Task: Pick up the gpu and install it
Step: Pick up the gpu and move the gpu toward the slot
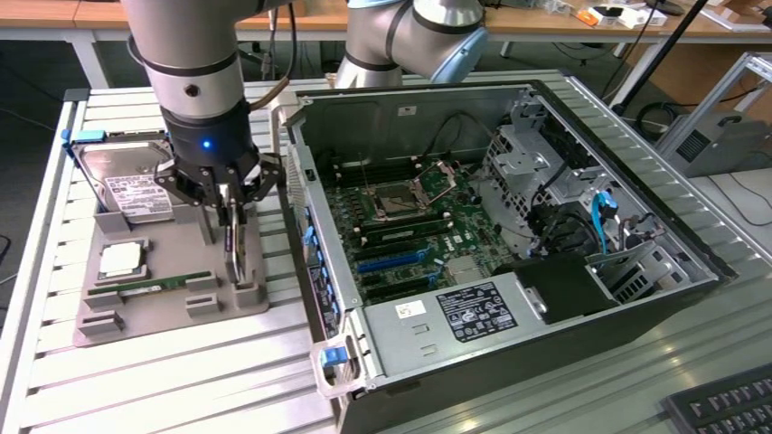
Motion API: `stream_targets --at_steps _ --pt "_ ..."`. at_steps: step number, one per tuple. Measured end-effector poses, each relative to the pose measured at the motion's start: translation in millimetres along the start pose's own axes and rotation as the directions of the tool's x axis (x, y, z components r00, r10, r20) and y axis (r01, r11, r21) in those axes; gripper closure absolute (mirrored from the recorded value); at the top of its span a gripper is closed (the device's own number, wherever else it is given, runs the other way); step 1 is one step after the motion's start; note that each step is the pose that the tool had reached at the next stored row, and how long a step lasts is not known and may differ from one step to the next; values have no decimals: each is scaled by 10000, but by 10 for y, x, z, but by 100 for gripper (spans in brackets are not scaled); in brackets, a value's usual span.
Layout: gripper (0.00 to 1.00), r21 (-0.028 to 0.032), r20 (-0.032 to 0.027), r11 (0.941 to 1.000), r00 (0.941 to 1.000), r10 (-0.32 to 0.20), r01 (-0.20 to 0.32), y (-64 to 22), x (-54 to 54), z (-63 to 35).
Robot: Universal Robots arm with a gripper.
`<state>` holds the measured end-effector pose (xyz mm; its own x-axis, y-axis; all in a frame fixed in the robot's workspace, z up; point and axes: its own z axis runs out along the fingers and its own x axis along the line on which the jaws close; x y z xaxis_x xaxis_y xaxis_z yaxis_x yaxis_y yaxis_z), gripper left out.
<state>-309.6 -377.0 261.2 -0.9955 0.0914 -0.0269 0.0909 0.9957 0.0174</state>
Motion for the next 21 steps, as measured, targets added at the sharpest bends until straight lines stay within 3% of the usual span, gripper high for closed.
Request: stream_targets --at_steps 21 --pt "74 -22 -3 10000 10000 0 -1 -1 -2 -89"
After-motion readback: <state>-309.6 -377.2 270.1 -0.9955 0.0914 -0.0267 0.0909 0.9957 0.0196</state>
